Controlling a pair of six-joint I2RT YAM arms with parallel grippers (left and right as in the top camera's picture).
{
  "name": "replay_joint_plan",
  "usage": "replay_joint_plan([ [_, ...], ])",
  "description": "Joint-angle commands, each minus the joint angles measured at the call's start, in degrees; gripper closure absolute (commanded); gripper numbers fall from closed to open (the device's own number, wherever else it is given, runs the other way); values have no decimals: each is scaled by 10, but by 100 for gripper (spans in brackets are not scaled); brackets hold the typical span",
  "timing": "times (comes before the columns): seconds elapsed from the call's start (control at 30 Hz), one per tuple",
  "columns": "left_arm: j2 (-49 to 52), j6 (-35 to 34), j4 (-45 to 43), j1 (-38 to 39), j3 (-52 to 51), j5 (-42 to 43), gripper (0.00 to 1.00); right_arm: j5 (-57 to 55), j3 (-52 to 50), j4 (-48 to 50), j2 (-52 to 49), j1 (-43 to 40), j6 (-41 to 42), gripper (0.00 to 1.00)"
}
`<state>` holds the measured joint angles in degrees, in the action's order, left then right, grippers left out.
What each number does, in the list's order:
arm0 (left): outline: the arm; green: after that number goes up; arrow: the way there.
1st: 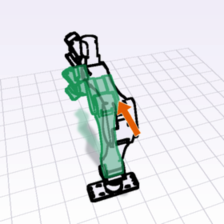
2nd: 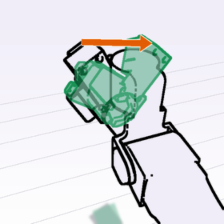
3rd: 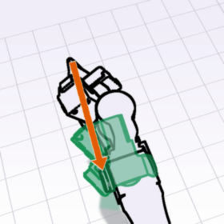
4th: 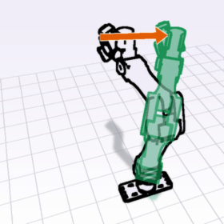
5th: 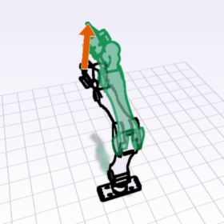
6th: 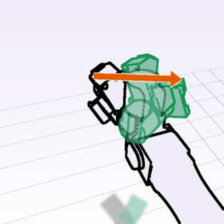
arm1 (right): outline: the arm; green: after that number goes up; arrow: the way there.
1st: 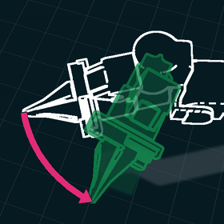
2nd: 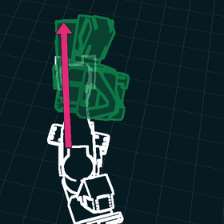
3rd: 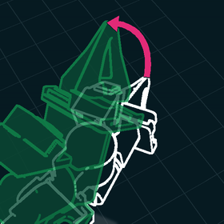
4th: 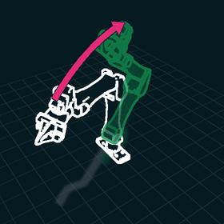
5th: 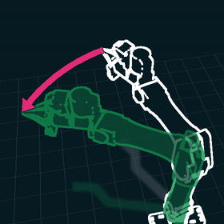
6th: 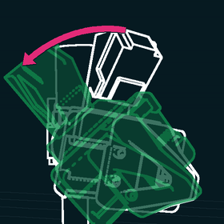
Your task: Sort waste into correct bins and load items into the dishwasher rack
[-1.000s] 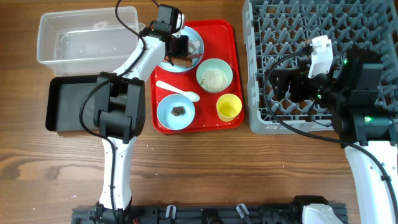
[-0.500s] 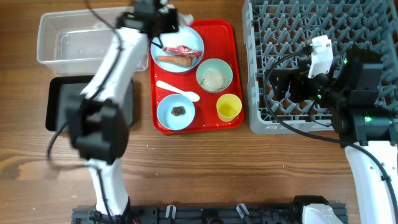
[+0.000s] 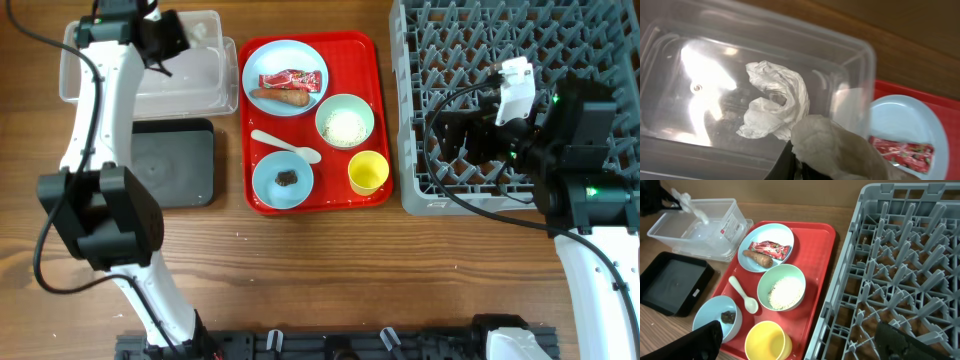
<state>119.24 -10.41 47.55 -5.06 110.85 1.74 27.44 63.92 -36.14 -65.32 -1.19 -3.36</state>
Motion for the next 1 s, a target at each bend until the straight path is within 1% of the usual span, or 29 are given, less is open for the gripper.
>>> replay_joint_plan([
  [0.0, 37, -3, 12, -12, -3, -3, 0, 10, 13, 1, -1, 3, -9, 2],
  [0.1, 40, -3, 12, -13, -3, -3, 0, 10, 13, 1, -1, 2, -10, 2],
  [0.33, 0, -3, 12, 0, 2, 15, 0, 10, 13, 1, -1, 3, -10, 1],
  [0.4, -13, -3, 12, 9, 2, 31, 0, 10, 13, 1, -1, 2, -10, 2],
  [0.5, -26, -1, 3, 33, 2, 81, 1, 10, 13, 1, -1, 3, -10, 1],
  [0.57, -27, 24, -6, 60, 2, 100, 2, 10, 13, 1, -1, 3, -10, 1],
  [0.67, -9, 71, -27, 117, 1, 91, 3, 10, 13, 0, -1, 3, -10, 2],
  [0.7, 0, 75, -38, 135, 0, 78, 3, 10, 13, 0, -1, 3, -9, 1],
  [0.83, 50, 74, -87, 188, 0, 2, 3, 10, 13, -8, -1, 3, -10, 1],
  [0.97, 97, 70, -133, 203, 0, -12, 2, 10, 13, -8, -1, 2, -10, 1],
])
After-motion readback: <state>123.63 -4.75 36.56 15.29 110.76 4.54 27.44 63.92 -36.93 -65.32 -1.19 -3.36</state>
